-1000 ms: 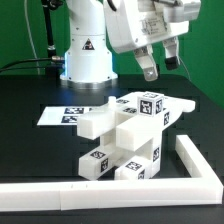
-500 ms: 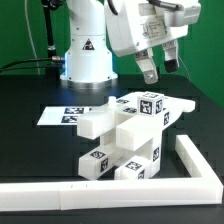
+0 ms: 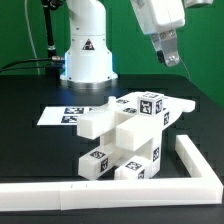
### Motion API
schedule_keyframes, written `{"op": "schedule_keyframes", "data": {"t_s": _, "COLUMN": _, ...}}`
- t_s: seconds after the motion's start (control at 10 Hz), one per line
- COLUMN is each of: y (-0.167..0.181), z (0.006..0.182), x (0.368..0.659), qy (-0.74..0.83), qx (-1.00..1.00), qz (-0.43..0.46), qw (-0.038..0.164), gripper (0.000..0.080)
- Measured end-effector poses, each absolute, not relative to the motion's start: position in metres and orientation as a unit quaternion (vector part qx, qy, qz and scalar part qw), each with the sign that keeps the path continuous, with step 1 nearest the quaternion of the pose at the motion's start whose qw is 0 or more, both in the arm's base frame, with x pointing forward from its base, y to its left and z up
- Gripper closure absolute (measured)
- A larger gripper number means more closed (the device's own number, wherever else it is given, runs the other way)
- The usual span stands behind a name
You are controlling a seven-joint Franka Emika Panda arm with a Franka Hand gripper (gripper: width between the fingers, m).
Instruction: Assemble chair
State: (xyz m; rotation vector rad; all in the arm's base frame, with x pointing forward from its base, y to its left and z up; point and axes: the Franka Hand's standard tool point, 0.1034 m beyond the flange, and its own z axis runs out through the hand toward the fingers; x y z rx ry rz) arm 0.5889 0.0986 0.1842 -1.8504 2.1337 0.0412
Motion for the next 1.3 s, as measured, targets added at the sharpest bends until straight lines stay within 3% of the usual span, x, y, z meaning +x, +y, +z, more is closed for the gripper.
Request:
{"op": "schedule_keyframes", "data": {"t_s": 0.3, "y": 0.099, "z": 0.180, "x": 0.587, "qy": 0.656, "qx": -0.739, "qz": -0.006, "qw": 0.153, "gripper": 0.0151}}
{"op": "schedule_keyframes", "data": {"t_s": 0.7, "y": 0.113, "z": 0.162, "x": 0.555, "qy": 0.454, "qx": -0.886, "qz": -0.034, "qw": 0.086, "gripper": 0.0151}}
{"op": "schedule_keyframes", "data": {"t_s": 1.2, "y": 0.118, "z": 0.161, "x": 0.552, "qy": 0.331, "qx": -0.939, "qz": -0.044, "qw": 0.076, "gripper": 0.0151}}
{"op": "schedule_keyframes", "data": {"t_s": 1.3, "y": 0.128, "z": 0.157, "x": 0.539, "qy": 0.313, "qx": -0.947, "qz": -0.040, "qw": 0.064, "gripper": 0.0151}}
